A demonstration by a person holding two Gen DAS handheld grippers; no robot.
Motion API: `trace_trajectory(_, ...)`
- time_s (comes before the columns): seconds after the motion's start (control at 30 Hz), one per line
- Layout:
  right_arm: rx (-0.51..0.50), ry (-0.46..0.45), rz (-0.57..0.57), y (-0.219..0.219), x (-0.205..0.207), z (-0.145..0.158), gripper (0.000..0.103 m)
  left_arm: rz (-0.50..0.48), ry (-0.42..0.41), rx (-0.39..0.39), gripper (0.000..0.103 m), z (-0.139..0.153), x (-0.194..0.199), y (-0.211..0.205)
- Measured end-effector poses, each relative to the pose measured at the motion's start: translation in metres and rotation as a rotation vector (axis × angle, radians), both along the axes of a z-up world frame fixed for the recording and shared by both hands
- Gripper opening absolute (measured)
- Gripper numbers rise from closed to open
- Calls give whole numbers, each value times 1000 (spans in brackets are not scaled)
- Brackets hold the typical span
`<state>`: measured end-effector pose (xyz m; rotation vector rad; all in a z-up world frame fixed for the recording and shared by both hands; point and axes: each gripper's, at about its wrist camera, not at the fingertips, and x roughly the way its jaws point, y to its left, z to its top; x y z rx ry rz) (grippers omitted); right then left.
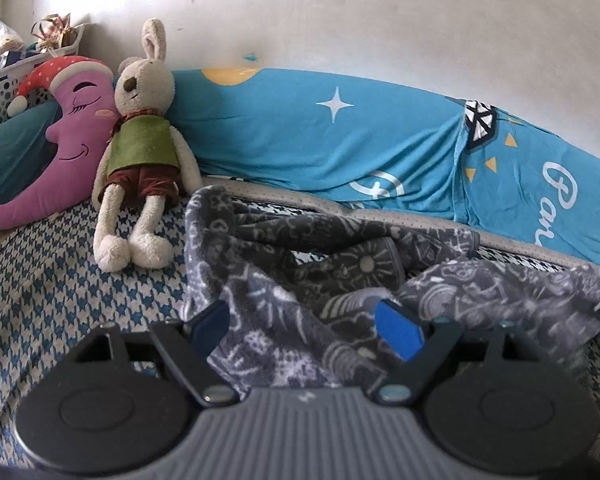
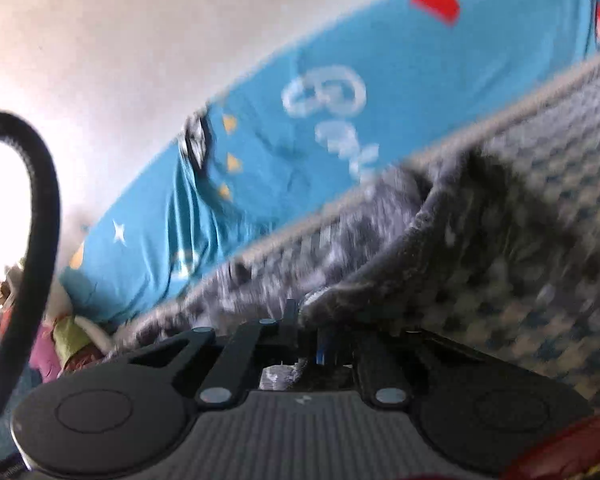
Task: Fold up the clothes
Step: 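Lay the fold flat with the left tool while the right tool grasps a fleece edge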
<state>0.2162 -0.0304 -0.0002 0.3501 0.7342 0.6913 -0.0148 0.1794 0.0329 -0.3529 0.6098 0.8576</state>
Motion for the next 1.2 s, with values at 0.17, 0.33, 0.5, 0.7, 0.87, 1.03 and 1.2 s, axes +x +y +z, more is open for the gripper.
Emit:
trace_trajectory(0.17,-85,-231,-135,-30,-9,38,8,-21,10,14,88,-1,8,-7)
trace_trajectory(0.33,-103,-211,-294,-62,7,41,8,-47,31,18,89,-6,18,-15)
trace_trajectory(0.5,-142,-148,-227,-63,17,35,9,-70,48,26,89,-10,26,-24)
trace_trajectory(0.7,-143,-95,-181,-77,10,36,38,-82,40,27,91,-10,30,-29)
trace_trajectory(0.87,-180,-140,-192,-90,2,44,48,-89,20,30,92,-7,31,-34)
trace_trajectory(1.03,-113,-185,-211,-107,-4,56,48,-109,2,35,93,-4,34,-41)
trace_trajectory(1.2,-28,-193,-87,-96,-7,59,50,-152,1,54,93,-6,42,-56)
